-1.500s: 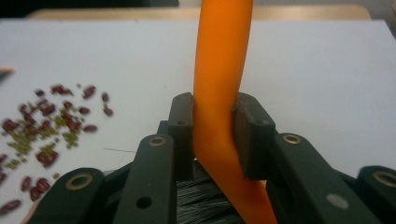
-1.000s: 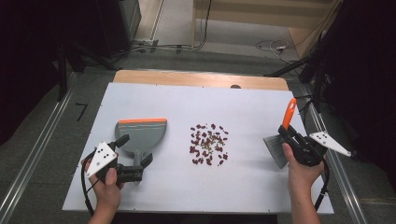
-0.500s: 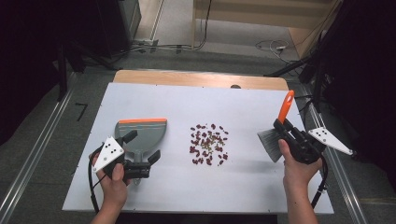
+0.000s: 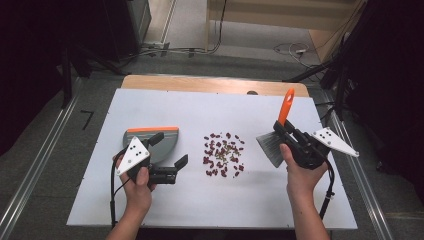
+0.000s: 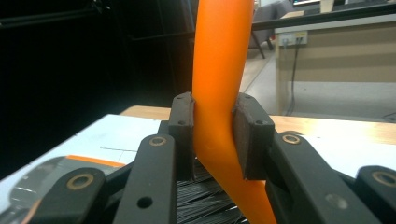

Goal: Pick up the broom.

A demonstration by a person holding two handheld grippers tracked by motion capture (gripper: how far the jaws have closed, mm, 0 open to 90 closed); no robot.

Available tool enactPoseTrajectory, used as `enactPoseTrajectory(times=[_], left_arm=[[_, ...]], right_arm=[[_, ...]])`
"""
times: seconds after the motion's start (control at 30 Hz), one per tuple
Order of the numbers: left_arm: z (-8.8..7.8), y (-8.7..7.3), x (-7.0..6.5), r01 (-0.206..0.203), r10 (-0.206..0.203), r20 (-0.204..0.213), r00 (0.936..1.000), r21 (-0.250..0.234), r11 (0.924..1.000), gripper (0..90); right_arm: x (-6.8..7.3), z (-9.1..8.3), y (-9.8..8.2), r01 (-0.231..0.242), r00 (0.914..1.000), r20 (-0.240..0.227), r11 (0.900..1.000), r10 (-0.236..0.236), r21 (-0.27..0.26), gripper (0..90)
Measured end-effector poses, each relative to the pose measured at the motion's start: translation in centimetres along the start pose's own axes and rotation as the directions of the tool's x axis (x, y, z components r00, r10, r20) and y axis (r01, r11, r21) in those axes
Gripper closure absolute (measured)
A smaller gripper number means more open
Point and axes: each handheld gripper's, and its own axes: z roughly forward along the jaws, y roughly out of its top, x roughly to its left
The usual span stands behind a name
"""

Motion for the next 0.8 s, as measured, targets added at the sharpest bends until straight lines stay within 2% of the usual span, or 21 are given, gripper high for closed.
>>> enactPoseTrajectory(times=[0.1, 0.23, 0.27, 0.3, 0.47, 0.8], left_arm=[[0.4, 0.0, 0.0, 0.004, -0.004, 0.014, 0.9999, 0.002, 1.0, 0.0], [1.1, -0.2, 0.0, 0.01, -0.011, 0.027, 0.9996, 0.018, 0.9998, 0.0], [1.4, -0.4, -0.1, 0.009, -0.01, 0.03, 0.9995, 0.026, 0.9996, 0.0], [1.8, -0.5, -0.4, 0.02, -0.021, 0.038, 0.999, 0.035, 0.9992, 0.0], [2.5, -0.8, -1.3, 0.037, -0.041, 0.071, 0.9966, 0.051, 0.998, 0.3], [4.3, -1.6, -3.7, 0.04, -0.058, 0.168, 0.9841, 0.112, 0.9929, 3.5]], right_arm=[[0.7, 0.5, -0.3, 0.0, 0.9998, -0.021, 1.0, 0.0, 0.008, 69.5], [2.3, 1.2, -0.8, 0.025, 0.9979, -0.06, 0.999, -0.024, 0.031, 69.5], [2.3, 1.2, -0.8, 0.025, 0.9979, -0.06, 0.999, -0.024, 0.031, 69.5], [2.9, 1.5, -1.2, 0.043, 0.9969, -0.068, 0.998, -0.04, 0.041, 69.5], [4.0, 2.1, -1.8, 0.048, 0.9949, -0.091, 0.997, -0.042, 0.056, 69.5], [6.1, 2.6, -2.3, 0.057, 0.9883, -0.145, 0.997, -0.048, 0.058, 69.5]])
